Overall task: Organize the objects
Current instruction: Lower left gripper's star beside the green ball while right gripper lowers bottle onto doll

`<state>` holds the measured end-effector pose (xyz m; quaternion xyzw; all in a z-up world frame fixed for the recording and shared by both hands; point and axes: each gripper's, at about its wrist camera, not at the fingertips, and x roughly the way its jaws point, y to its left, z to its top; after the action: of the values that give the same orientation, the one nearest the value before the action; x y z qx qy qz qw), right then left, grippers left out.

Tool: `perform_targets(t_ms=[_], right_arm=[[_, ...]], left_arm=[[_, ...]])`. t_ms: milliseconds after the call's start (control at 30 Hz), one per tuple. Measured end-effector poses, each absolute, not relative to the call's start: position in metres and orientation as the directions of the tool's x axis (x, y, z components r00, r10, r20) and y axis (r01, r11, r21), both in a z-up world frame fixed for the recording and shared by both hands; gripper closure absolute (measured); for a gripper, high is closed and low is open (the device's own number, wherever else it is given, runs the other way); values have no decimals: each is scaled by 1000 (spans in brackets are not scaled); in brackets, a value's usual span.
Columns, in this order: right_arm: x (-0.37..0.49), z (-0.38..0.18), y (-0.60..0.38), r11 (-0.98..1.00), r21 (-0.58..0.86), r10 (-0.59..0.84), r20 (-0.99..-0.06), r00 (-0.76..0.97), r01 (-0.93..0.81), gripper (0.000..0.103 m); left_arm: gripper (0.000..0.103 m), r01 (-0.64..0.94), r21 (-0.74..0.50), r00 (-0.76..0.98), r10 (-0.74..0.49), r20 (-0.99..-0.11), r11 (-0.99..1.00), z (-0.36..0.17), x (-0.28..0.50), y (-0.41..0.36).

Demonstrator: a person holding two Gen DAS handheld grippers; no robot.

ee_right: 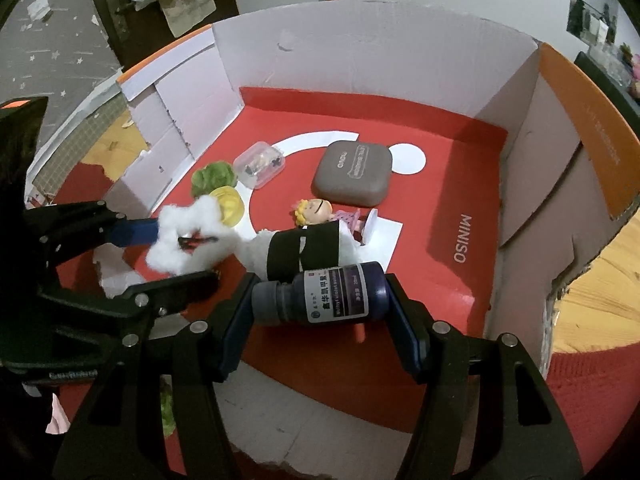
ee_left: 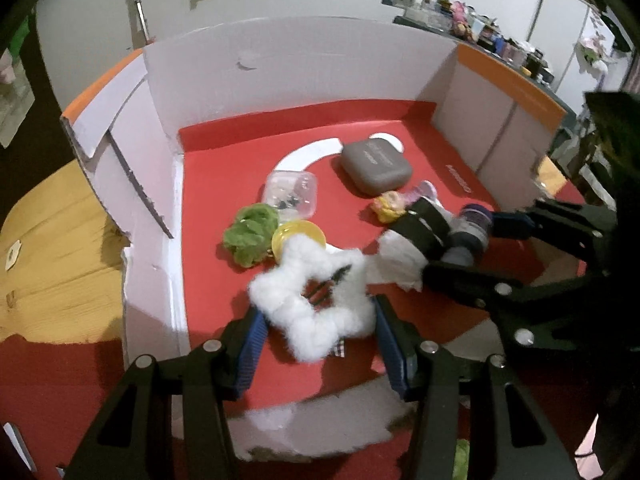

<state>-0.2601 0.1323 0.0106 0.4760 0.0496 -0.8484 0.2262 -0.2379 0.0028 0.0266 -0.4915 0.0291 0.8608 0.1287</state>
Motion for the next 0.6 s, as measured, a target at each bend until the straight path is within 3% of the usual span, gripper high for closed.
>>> perform_targets(t_ms=[600], right_arm=[[-260, 14, 133, -892, 130, -339, -825, -452, 432, 43]], left_arm=[[48, -252, -59, -499, 182, -847, -966, 30, -236, 5]])
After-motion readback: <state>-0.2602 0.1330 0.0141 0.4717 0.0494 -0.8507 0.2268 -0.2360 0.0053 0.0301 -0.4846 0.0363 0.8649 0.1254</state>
